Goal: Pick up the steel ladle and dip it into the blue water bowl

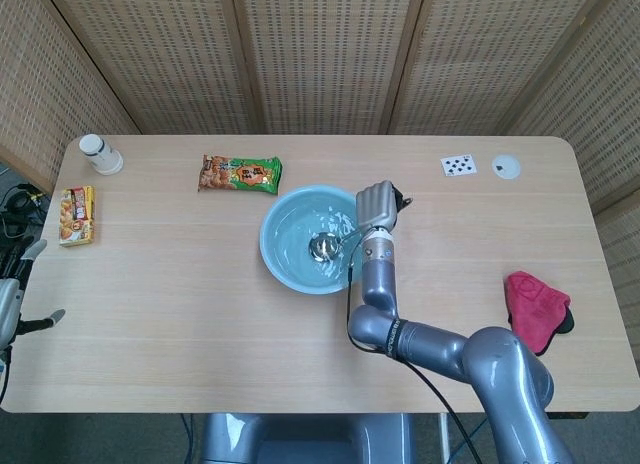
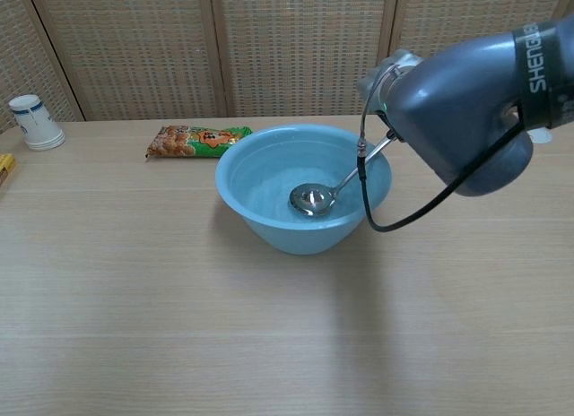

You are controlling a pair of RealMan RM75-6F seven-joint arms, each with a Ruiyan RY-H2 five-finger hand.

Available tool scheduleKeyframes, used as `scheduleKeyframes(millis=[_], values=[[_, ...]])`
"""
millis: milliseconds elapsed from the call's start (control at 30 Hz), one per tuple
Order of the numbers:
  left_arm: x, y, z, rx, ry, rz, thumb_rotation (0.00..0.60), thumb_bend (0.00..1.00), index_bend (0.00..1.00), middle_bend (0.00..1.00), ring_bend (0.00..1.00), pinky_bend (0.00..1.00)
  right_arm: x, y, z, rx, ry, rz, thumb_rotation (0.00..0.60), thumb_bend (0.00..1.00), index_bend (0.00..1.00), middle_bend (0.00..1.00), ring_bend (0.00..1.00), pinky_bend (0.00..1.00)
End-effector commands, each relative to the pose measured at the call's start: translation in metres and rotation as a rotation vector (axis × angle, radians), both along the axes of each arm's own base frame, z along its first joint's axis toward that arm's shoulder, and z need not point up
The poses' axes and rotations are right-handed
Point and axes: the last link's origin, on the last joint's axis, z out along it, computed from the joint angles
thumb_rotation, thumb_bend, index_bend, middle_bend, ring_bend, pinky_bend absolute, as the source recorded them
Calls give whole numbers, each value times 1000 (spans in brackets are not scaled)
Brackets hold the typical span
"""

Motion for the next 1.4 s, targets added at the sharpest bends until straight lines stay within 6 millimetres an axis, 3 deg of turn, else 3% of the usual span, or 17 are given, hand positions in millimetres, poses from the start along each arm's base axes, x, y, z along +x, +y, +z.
scheduleKeyframes(millis=[33, 467, 1400], values=[[0, 0, 0, -1, 0, -2, 600, 0, 0, 0, 0, 0, 0, 1, 7, 13, -82, -56, 600, 890, 754, 1000, 1000, 1000], [3, -3, 1, 1, 1, -16, 600, 0, 0, 0, 0, 0, 13, 7, 41, 55, -309, -171, 600, 893, 762, 1000, 1000, 1000], [4, -3, -1, 2, 6, -15, 600, 0, 0, 0, 0, 0, 27, 7, 90, 11, -333, -156, 600, 894, 766, 1000, 1000, 1000]])
